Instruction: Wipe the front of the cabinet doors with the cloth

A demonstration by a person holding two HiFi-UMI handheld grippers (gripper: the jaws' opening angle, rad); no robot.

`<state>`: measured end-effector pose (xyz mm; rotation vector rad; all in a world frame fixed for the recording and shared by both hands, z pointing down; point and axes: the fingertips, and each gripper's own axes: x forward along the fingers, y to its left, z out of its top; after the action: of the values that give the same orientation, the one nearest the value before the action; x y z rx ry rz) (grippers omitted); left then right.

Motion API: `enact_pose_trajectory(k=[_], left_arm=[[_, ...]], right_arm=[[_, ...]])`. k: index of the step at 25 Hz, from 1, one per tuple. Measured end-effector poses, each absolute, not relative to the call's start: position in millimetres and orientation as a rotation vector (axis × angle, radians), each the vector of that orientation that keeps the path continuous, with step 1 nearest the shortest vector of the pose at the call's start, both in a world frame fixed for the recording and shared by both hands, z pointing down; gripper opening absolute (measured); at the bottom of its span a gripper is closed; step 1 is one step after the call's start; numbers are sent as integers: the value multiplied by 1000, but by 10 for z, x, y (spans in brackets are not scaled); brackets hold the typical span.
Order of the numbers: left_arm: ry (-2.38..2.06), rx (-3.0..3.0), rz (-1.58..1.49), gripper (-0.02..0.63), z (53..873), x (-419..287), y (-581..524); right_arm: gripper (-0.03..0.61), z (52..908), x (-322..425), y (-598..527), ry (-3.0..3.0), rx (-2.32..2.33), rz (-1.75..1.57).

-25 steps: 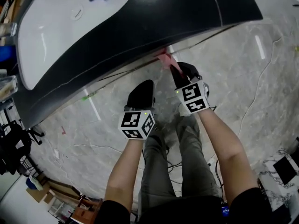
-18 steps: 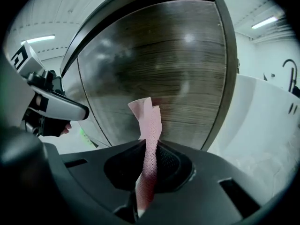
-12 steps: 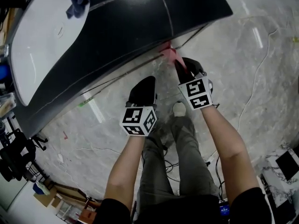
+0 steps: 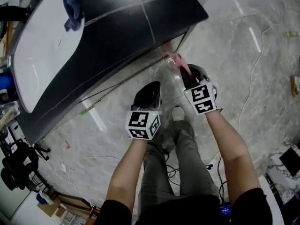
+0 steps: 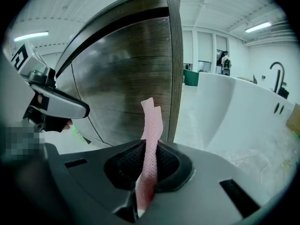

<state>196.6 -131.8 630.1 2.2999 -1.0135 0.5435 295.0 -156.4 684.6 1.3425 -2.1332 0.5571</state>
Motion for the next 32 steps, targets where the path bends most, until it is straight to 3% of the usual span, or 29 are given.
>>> enact_pose_trajectory(k=[17, 32], left_arm=[[-987, 2333, 532, 17, 5811, 1279, -1009], [-1142, 2306, 383, 17, 4830, 445, -789]], right_arm=[[44, 6214, 2526, -1060, -2141, 1453, 610], [44, 5173, 1965, -925, -2207, 1486, 549]])
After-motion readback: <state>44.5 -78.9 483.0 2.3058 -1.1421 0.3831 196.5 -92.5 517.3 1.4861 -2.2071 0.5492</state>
